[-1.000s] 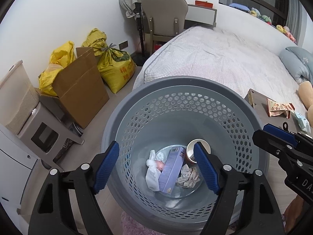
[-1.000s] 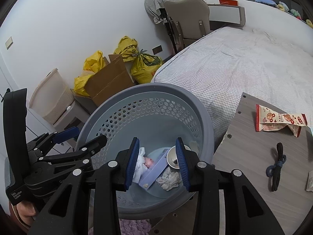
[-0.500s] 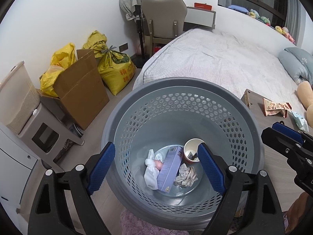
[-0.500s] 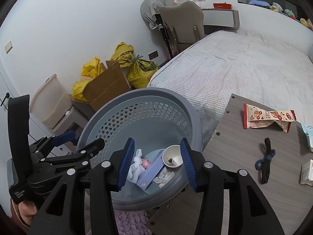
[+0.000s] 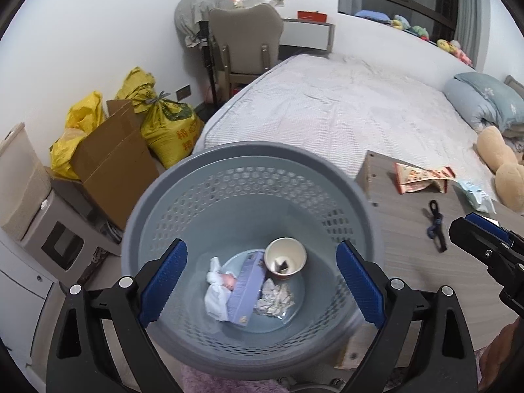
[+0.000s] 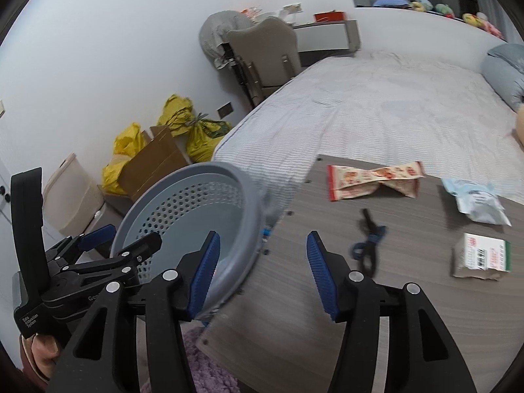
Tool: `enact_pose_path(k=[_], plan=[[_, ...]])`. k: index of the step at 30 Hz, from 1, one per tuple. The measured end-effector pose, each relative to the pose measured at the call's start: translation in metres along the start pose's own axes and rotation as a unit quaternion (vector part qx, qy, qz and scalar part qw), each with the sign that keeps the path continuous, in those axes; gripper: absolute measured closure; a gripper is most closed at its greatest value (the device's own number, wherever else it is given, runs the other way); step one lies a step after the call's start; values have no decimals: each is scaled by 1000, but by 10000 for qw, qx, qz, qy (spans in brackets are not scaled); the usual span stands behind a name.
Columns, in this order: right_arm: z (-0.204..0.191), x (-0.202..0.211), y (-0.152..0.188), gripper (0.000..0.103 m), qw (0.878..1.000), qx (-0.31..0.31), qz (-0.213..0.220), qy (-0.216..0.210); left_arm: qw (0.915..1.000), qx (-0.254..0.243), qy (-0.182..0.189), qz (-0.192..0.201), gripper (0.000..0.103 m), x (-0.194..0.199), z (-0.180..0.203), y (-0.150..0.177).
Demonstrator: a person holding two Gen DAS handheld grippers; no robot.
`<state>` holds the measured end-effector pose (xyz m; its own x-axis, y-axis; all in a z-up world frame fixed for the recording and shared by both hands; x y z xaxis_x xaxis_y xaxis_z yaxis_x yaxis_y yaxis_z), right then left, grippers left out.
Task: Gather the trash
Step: 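Move both tools back over the table, then reach the right gripper to the white-green medicine box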
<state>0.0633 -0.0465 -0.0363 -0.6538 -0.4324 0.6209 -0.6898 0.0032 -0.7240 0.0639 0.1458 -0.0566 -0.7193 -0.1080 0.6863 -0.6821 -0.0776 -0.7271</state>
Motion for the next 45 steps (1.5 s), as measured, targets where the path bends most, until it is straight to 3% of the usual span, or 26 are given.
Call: enact_pose_path(k=[9, 18, 30, 45], plan=[[65, 53, 11, 46, 9962, -470, 271, 686, 9979, -361, 543, 42, 12, 7, 63, -2], [135, 81, 36, 46, 9855, -980, 306, 1348, 9943, -705, 792, -80, 12, 1, 114, 5], [174, 60, 37, 26, 9801, -1210, 203, 1558, 9926, -879, 820, -193, 11, -11, 139, 7], [182, 12, 18, 19, 9746, -1060, -124, 1970, 9926, -813, 830, -351, 11, -35, 135, 0]])
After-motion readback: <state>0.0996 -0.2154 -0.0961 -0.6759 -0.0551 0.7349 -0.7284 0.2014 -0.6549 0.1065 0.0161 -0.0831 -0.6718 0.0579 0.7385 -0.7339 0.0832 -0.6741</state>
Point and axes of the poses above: each gripper's, at about its wrist camera, not at the fingertips, and x roughly against the way its jaws point, z to its right, y to its underside, the point moved 3 cm from there along -x, roughly the way its jaws point, and after that the axes turned 5 degrees about z, right-handed, at the moved point
